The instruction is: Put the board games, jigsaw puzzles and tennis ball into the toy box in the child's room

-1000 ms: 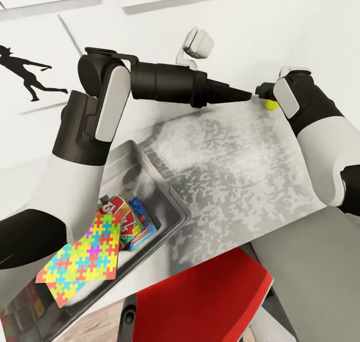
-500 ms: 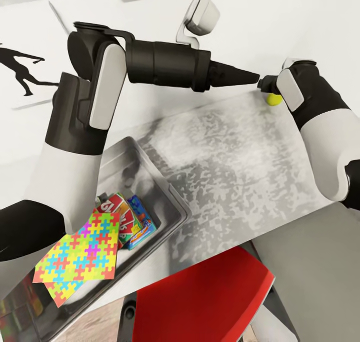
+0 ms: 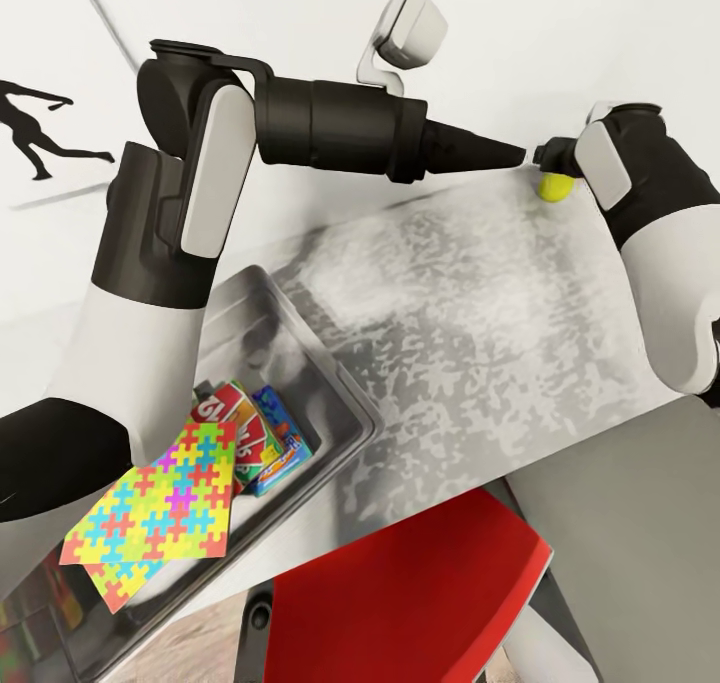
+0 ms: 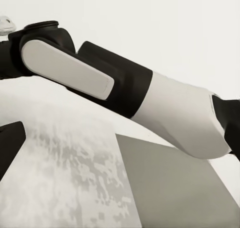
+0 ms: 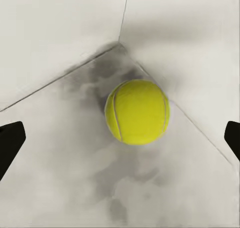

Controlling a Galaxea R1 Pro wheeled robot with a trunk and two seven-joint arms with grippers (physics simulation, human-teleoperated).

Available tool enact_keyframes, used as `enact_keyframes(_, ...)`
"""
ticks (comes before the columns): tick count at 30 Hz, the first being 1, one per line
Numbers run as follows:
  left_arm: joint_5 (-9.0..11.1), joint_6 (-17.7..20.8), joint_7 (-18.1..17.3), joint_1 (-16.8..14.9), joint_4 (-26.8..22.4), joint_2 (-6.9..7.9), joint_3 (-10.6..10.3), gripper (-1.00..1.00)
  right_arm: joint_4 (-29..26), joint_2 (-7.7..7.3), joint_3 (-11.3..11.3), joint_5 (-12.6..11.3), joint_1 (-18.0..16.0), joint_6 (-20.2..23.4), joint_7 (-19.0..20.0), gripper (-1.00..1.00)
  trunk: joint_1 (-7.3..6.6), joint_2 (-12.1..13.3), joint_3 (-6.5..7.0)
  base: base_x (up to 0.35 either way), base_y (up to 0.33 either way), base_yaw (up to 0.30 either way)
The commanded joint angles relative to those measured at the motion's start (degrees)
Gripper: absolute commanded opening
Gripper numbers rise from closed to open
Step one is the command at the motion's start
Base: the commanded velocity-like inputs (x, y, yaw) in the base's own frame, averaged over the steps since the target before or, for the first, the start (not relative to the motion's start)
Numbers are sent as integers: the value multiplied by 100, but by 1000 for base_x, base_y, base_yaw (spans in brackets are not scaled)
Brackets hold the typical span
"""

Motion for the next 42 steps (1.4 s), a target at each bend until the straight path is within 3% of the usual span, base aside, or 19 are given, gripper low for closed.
enact_keyframes(1,-10,20,-23,-4,3,-3,1,100,-8,-51,38,-64,-5,73,-48,100,3,-10,-17,0,0,0)
enact_keyframes(13,-16,20,-24,-7,53,-13,-12,100,-9,-115,15,-63,-42,246,-73,100,3,-10,-120,0,0,0)
enact_keyframes(27,-37,20,-7,-7,258,-107,-228,100,-9,-102,14,-67,-128,258,-83,100,3,-10,-132,0,0,0)
enact_keyframes(32,-131,20,-20,147,128,-98,-122,100,-53,61,62,-41,-44,111,-80,100,3,-10,-132,0,0,0)
enact_keyframes(42,-369,20,-22,141,126,-83,-132,100,-93,72,66,-35,-42,72,-130,100,3,-10,-132,0,0,0)
